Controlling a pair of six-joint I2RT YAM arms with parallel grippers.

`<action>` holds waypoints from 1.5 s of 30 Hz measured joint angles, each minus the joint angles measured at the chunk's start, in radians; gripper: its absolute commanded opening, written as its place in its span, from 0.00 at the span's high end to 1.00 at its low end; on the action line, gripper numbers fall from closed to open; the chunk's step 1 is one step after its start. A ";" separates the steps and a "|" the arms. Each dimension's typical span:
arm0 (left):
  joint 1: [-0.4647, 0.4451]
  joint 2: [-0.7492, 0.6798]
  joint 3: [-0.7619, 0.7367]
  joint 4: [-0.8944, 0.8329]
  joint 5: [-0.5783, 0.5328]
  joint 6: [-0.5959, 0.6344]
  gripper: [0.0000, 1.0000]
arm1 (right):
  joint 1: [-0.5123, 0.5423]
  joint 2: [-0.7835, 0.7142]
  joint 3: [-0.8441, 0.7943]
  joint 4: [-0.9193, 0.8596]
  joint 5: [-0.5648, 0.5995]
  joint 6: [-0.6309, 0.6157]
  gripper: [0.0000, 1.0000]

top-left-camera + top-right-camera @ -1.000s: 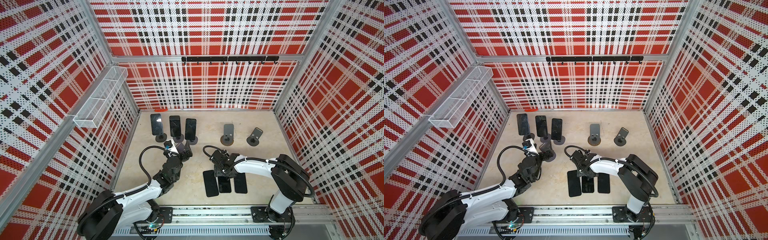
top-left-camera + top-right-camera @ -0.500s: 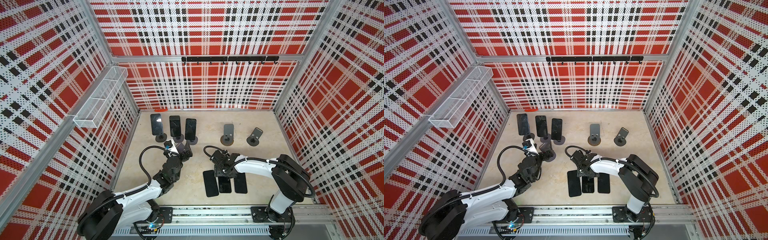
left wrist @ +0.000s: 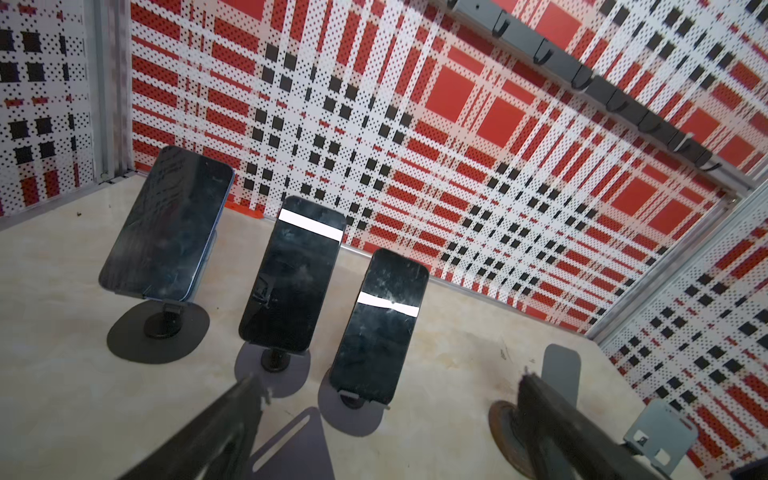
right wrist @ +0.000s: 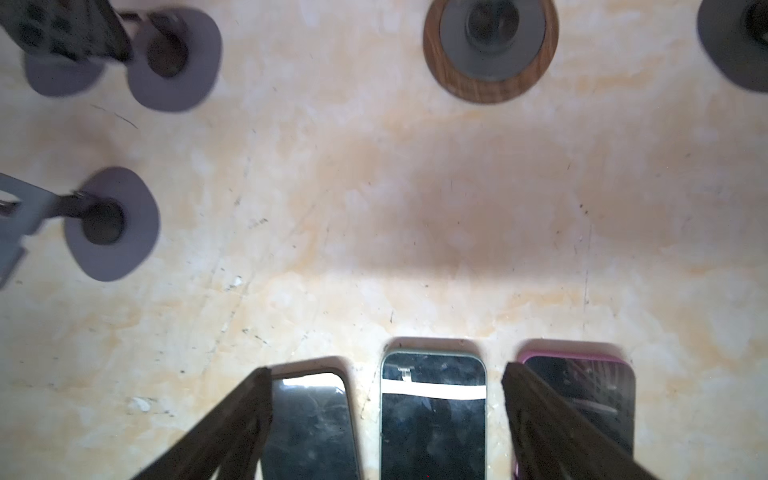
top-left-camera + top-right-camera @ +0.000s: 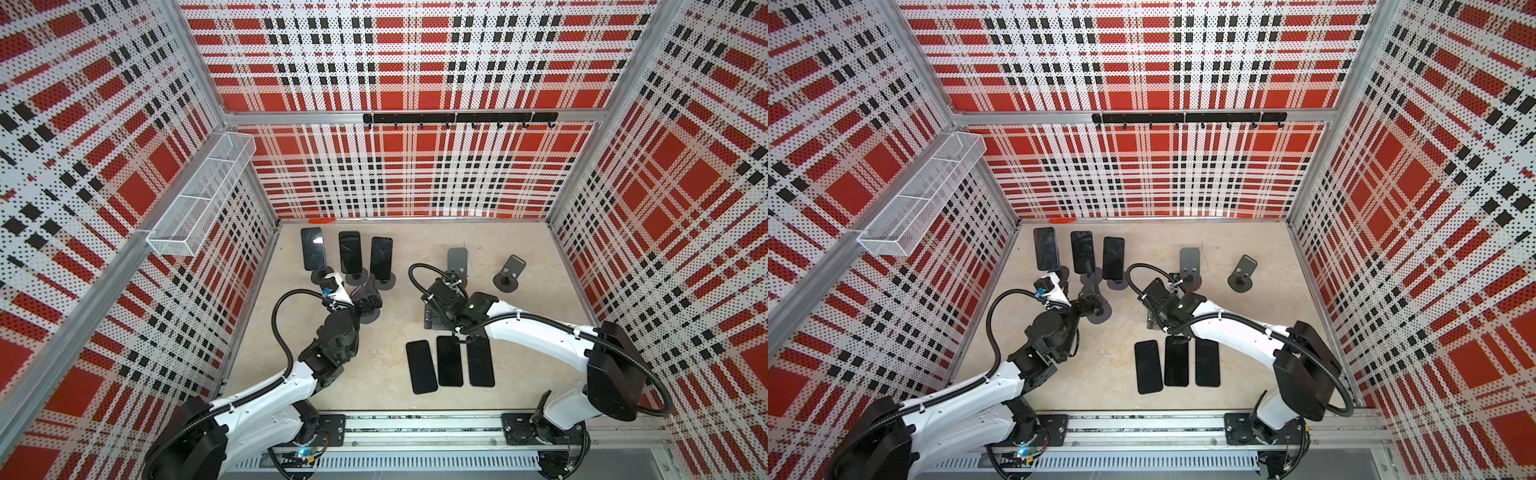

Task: Remove the phone from the phone stand
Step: 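Open and raise the right gripper while the left arm moves toward standing phones, then move the left gripper over a standing phone while the right gripper withdraws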

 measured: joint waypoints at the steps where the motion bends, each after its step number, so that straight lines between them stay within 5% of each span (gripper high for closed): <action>1: 0.001 -0.006 0.013 -0.012 0.000 0.000 0.02 | -0.006 -0.020 0.003 0.005 0.021 -0.008 0.10; 8: 0.004 -0.026 0.125 -0.119 0.025 -0.013 0.02 | -0.086 -0.216 -0.047 0.141 0.150 -0.100 0.08; 15: 0.054 0.146 0.385 -0.278 0.125 -0.030 0.02 | -0.308 -0.406 -0.276 0.381 0.046 -0.212 0.01; 20: 0.208 0.309 0.541 -0.381 0.370 -0.066 0.02 | -0.415 -0.414 -0.347 0.481 -0.008 -0.284 0.00; 26: 0.269 0.529 0.779 -0.552 0.489 -0.074 0.02 | -0.441 -0.419 -0.439 0.629 -0.009 -0.358 0.00; 34: 0.269 0.677 1.019 -0.793 0.545 -0.015 0.02 | -0.587 -0.364 -0.576 0.791 -0.223 -0.406 0.00; 45: 0.291 0.891 1.352 -1.110 0.525 0.083 0.02 | -0.589 -0.391 -0.674 0.941 -0.351 -0.417 0.00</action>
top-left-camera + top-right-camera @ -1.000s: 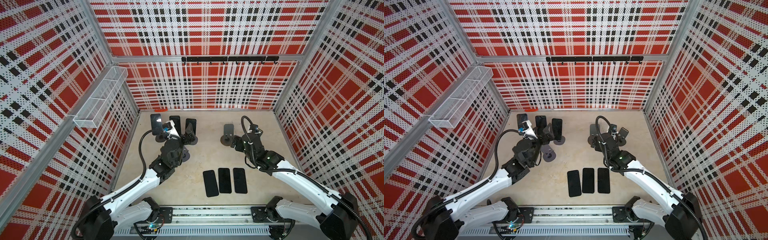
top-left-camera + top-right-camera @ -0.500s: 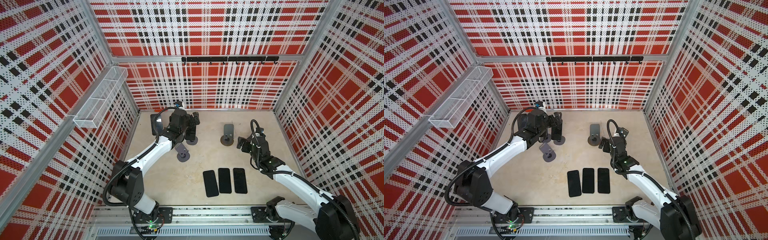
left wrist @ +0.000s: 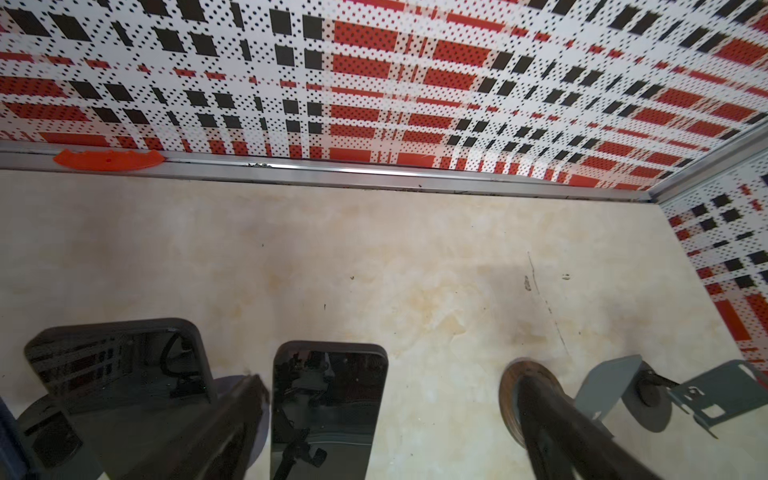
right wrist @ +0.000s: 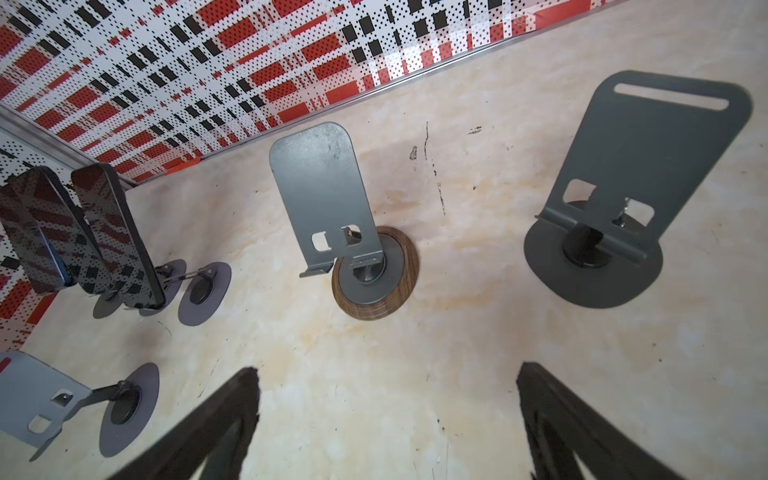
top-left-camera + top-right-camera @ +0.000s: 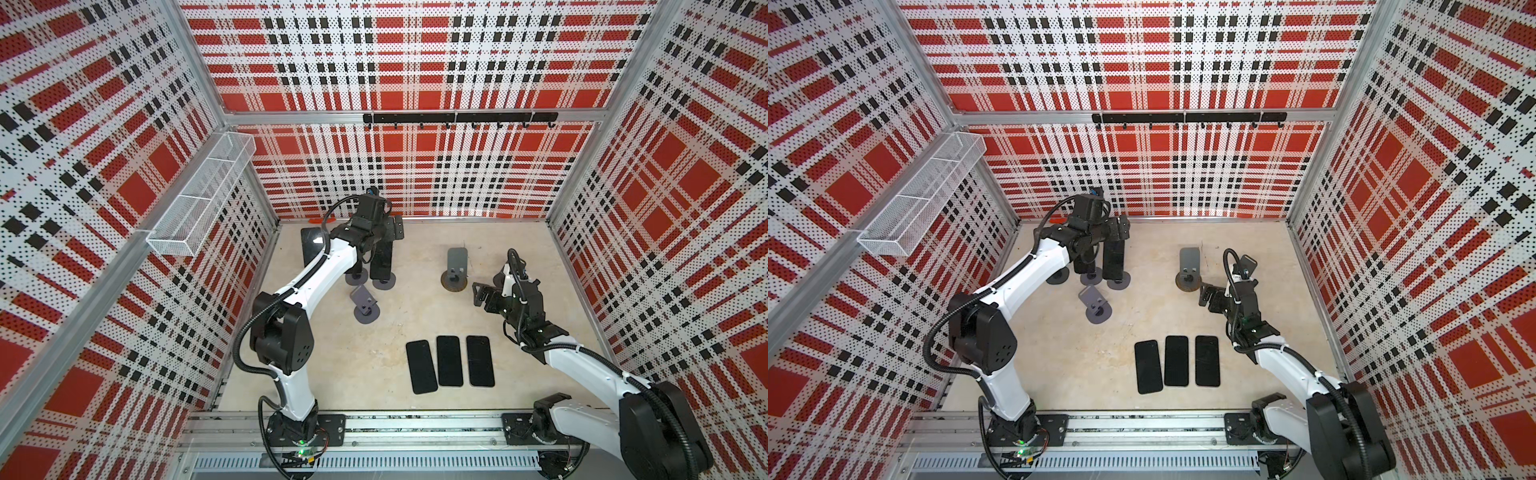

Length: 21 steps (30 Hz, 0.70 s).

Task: Remove the phone from the phone stand
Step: 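Move the left gripper over a standing phone while the right gripper withdraws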

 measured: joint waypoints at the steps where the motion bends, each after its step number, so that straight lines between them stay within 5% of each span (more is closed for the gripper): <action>1: 0.002 0.023 0.024 -0.024 -0.004 0.010 0.02 | 0.000 -0.006 -0.017 0.015 -0.008 0.002 0.00; 21: 0.015 0.148 0.113 -0.160 -0.034 0.138 0.02 | 0.000 -0.013 -0.047 0.083 -0.023 0.006 0.00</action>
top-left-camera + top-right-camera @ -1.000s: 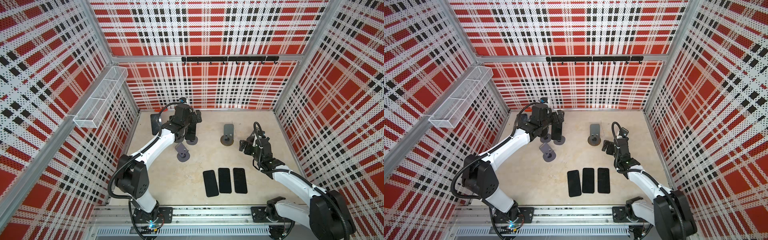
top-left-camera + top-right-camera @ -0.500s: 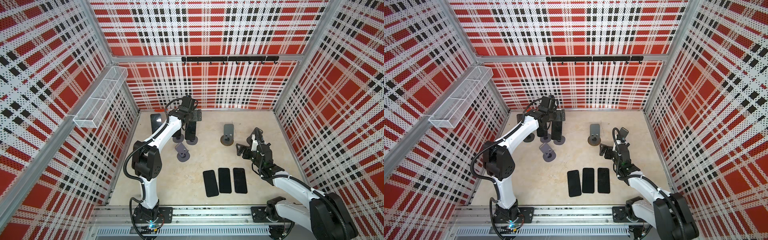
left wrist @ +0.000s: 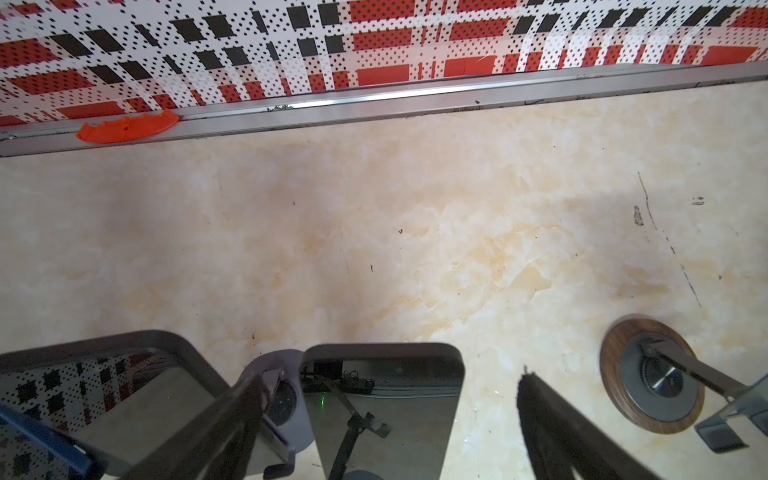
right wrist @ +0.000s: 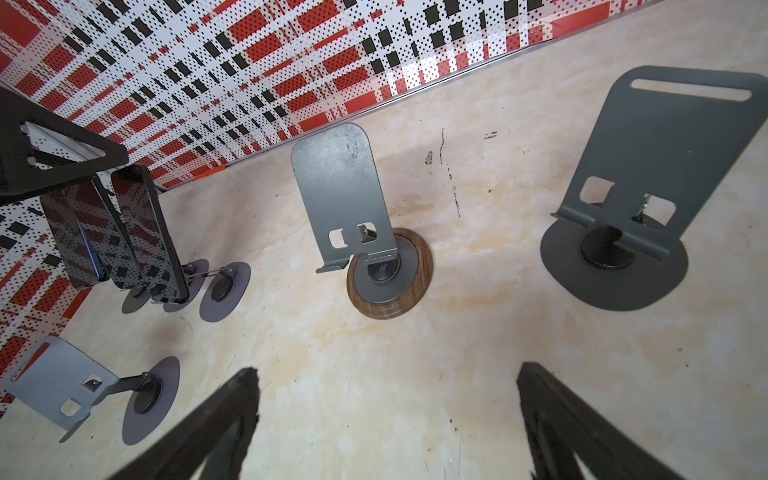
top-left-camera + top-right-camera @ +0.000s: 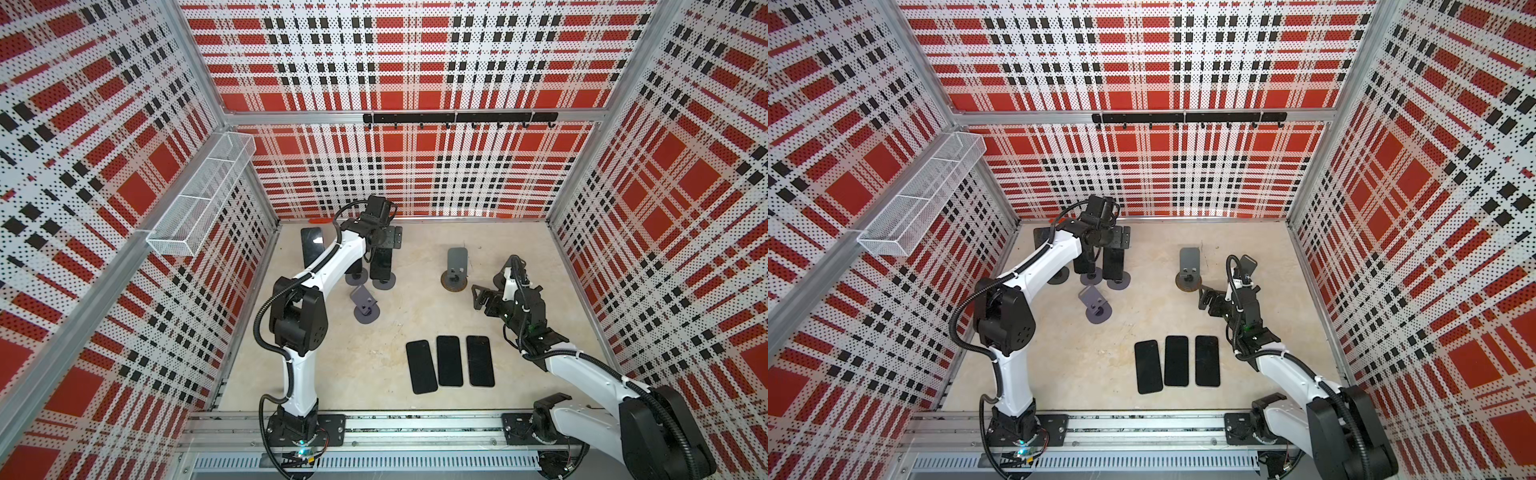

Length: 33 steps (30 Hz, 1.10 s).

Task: Remove the phone from the phone stand
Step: 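Move the left gripper over a standing phone while the right gripper withdraws, then close the left gripper on the top edge of that standing phone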

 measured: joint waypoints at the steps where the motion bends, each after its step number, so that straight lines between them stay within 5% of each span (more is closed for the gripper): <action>1: 0.000 0.004 0.000 0.000 0.000 0.005 0.02 | 0.000 0.000 0.000 0.000 0.000 0.000 0.00; 17: 0.012 0.068 0.000 0.003 0.016 0.023 0.00 | 0.000 0.003 0.000 -0.002 -0.001 -0.013 0.00; 26: 0.013 0.071 -0.009 0.008 0.031 0.031 0.22 | 0.000 0.028 0.000 0.000 0.000 -0.015 0.00; 33: 0.013 0.071 -0.013 0.013 0.044 0.032 0.27 | 0.000 0.042 0.001 0.000 0.001 -0.015 0.00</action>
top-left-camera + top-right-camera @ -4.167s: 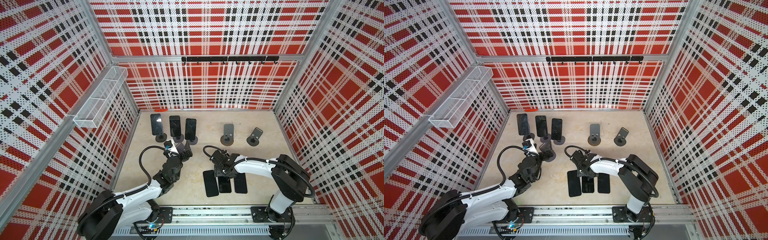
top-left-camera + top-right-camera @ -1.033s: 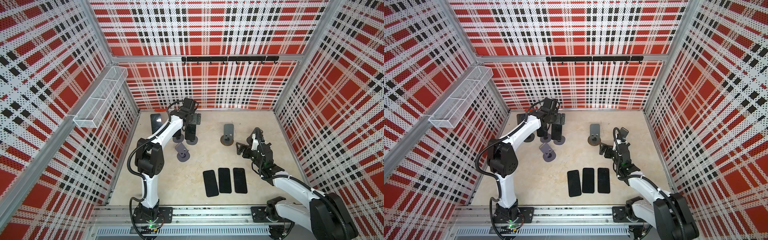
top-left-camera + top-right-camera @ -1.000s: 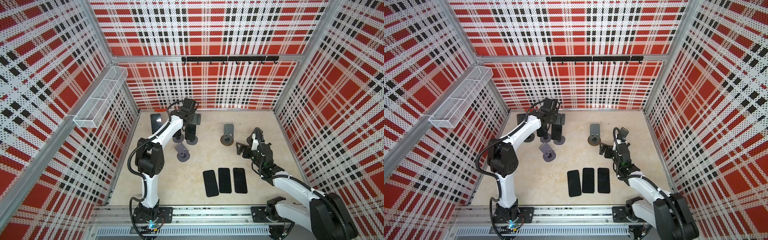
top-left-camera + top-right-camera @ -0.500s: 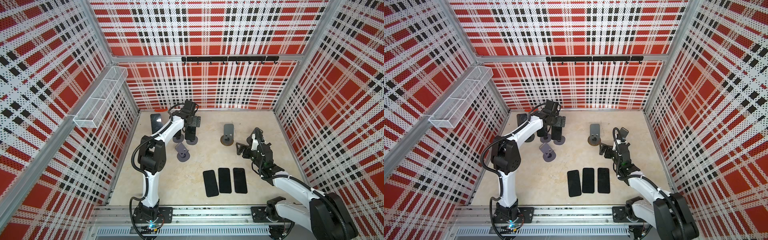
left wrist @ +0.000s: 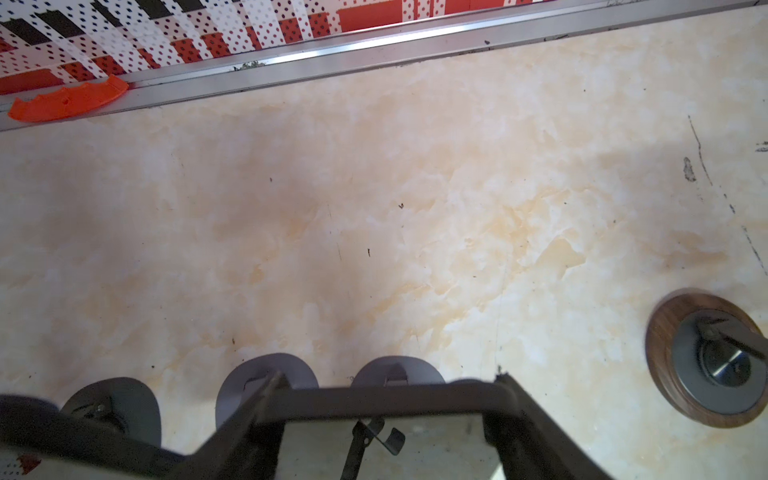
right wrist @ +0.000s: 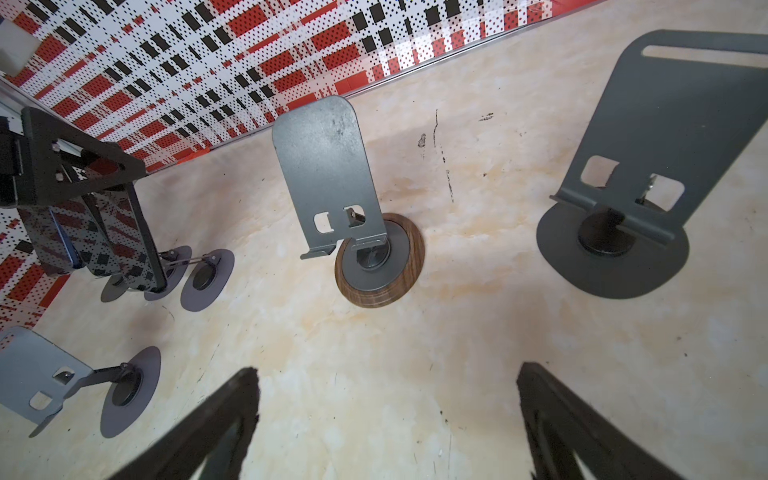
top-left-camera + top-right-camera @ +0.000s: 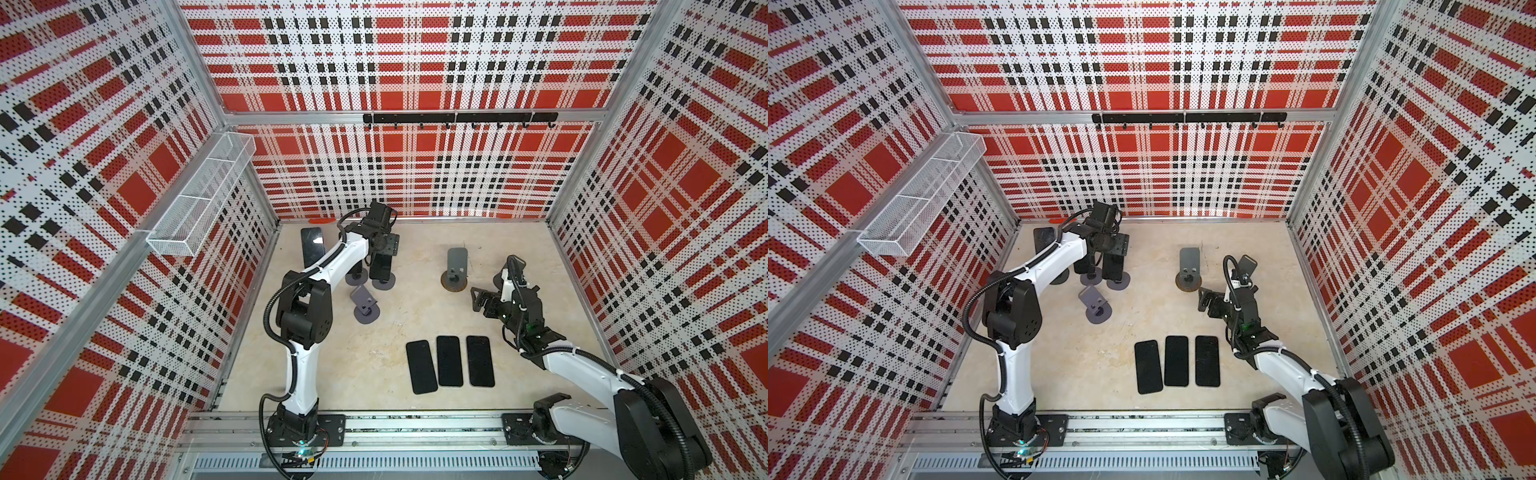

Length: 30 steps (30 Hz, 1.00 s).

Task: Remove the phone from the phone stand
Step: 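Close the left gripper on the top edge of that standing phone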

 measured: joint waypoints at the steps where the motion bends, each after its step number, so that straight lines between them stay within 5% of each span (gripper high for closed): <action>1: 0.000 0.000 0.000 0.000 0.003 0.000 0.28 | 0.000 0.000 0.000 0.000 0.002 0.000 0.00; 11: 0.001 0.000 0.000 0.000 0.016 -0.009 0.38 | 0.000 -0.006 0.000 -0.001 0.007 0.000 0.00; 30: 0.008 -0.082 -0.042 -0.014 0.065 -0.072 0.40 | 0.000 -0.022 0.000 -0.002 0.017 0.001 0.00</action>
